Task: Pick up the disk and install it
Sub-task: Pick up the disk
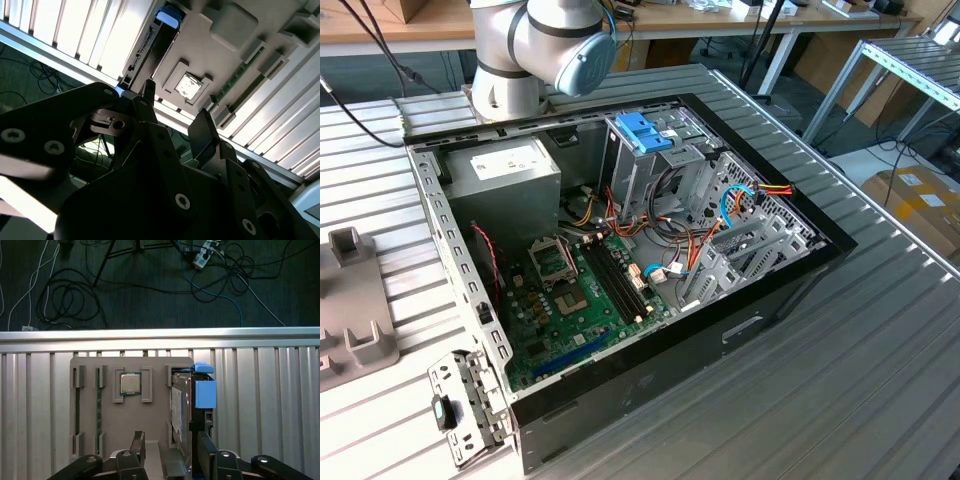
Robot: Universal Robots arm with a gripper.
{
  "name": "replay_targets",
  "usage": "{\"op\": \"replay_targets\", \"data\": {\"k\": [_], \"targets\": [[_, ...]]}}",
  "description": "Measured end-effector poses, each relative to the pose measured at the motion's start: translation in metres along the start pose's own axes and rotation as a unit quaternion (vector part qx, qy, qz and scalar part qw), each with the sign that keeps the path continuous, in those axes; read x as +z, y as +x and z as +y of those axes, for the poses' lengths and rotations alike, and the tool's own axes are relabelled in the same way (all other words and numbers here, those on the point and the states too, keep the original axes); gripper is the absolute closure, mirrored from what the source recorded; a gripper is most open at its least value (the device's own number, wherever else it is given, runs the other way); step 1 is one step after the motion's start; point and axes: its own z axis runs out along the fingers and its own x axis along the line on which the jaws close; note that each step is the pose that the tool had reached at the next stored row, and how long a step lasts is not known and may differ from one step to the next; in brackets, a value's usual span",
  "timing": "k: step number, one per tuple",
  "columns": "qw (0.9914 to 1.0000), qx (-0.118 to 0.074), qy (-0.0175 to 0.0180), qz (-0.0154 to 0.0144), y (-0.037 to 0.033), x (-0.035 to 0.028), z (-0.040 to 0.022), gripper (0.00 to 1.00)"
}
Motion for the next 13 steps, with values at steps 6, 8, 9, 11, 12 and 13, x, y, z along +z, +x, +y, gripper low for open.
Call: {"op": "replay_targets", "data": {"k": [6, 8, 9, 11, 12, 13], "targets": [[1.00000, 0.000, -0.0001, 0.0000, -0.0033, 0.0005, 0.0002, 0.46], [1.00000, 0.000, -0.0001, 0.0000, -0.0040, 0.0006, 0.0003, 0.46], [1.00000, 0.000, -0.0002, 0.0000, -0.0043, 0.0007, 0.0003, 0.46], [1.00000, 0.000, -0.0001, -0.0001, -0.0049, 0.0009, 0.0003, 0.46], [1.00000, 0.000, -0.0001, -0.0001, -0.0052, 0.0009, 0.0003, 0.46], [1.00000, 0.000, -0.0001, -0.0001, -0.0057, 0.0011, 0.0003, 0.46]]}}
